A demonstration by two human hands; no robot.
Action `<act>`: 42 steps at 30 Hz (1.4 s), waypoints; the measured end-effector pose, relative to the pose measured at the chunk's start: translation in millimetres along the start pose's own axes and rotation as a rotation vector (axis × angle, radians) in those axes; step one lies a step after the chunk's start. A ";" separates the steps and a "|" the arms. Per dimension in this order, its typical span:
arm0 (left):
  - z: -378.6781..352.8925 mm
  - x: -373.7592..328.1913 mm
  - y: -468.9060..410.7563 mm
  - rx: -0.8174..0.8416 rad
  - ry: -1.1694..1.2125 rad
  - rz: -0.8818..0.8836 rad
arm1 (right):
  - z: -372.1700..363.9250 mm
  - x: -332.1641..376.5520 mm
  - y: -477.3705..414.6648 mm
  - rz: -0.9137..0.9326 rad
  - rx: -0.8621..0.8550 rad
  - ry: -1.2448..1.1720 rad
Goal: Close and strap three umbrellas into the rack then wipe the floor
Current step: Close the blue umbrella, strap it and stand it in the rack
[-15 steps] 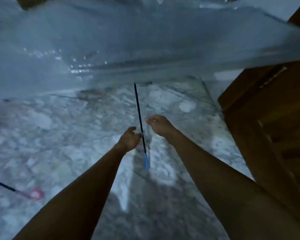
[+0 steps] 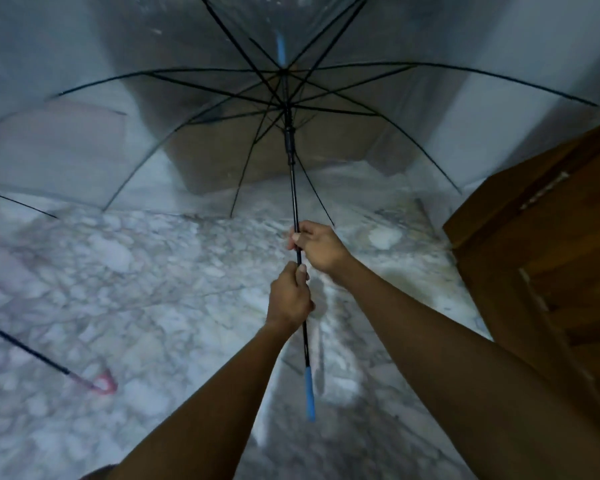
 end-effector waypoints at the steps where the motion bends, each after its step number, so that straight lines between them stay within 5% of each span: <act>1: 5.5 -15.5 14.2 0.034 0.000 0.010 | 5.1 11.1 13.5 -0.006 0.006 0.014; 13: 90.2 -270.9 177.9 0.495 0.147 0.319 | 82.7 232.6 202.7 -0.207 -0.056 0.041; 19: 142.6 -377.7 231.1 0.644 0.051 0.279 | 108.9 334.0 279.3 -0.217 -0.163 -0.059; 26: 193.2 -457.3 274.7 0.599 0.436 0.236 | 98.6 422.4 348.6 -0.092 -0.416 -0.112; 32: 265.0 -502.3 329.8 0.384 0.236 -0.083 | 34.0 489.8 411.7 0.086 -0.664 -0.325; 42: 378.5 -582.2 423.2 0.550 -0.115 -0.471 | -20.4 606.7 588.2 0.212 -1.171 -0.258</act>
Point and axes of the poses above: each hand's wrist, its own y-axis away from the middle knuckle, its own z-axis out of the back of the hand, x = y × z, the point moved 2 cm from there along -y, towards the middle knuckle, and after that the axes turned 8 degrees about -y, right-handed, at the moved point
